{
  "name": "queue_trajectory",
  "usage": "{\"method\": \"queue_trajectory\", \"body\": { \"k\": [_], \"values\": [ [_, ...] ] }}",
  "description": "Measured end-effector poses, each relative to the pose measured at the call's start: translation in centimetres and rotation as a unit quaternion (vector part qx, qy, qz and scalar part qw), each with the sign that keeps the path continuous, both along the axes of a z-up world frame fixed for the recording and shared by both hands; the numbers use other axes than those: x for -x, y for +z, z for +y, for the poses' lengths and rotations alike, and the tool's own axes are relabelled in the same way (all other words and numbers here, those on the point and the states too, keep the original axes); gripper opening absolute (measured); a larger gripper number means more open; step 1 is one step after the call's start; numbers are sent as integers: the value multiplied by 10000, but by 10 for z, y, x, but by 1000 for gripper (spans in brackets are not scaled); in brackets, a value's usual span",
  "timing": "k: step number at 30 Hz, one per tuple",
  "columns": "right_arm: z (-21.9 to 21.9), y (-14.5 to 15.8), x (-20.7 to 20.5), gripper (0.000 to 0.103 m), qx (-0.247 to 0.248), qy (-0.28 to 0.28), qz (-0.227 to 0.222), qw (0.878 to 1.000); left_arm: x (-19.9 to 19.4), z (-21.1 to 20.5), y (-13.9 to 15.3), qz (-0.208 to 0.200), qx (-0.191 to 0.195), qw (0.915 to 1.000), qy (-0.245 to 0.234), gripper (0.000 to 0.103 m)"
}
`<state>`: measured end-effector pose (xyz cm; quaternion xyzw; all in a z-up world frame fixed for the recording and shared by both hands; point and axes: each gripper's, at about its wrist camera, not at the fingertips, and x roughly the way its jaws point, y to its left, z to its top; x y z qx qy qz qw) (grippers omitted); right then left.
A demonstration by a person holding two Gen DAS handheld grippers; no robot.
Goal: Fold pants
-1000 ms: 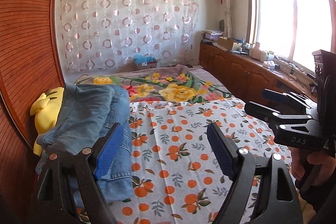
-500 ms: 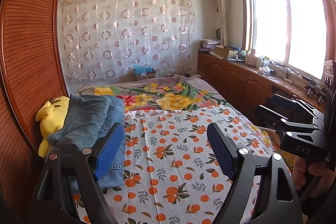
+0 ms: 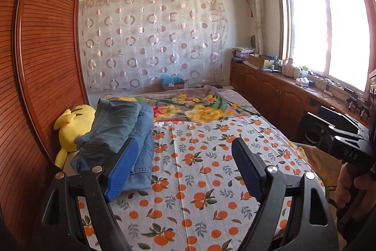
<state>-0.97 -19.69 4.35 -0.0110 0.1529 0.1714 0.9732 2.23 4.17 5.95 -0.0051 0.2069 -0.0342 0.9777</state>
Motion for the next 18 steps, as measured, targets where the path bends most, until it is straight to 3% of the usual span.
{"method": "queue_trajectory", "body": {
  "k": [18],
  "values": [
    [1, 2, -9, 81, 63, 52, 96, 9999, 2, 10, -16, 97, 62, 9998, 156, 82]
  ]
}}
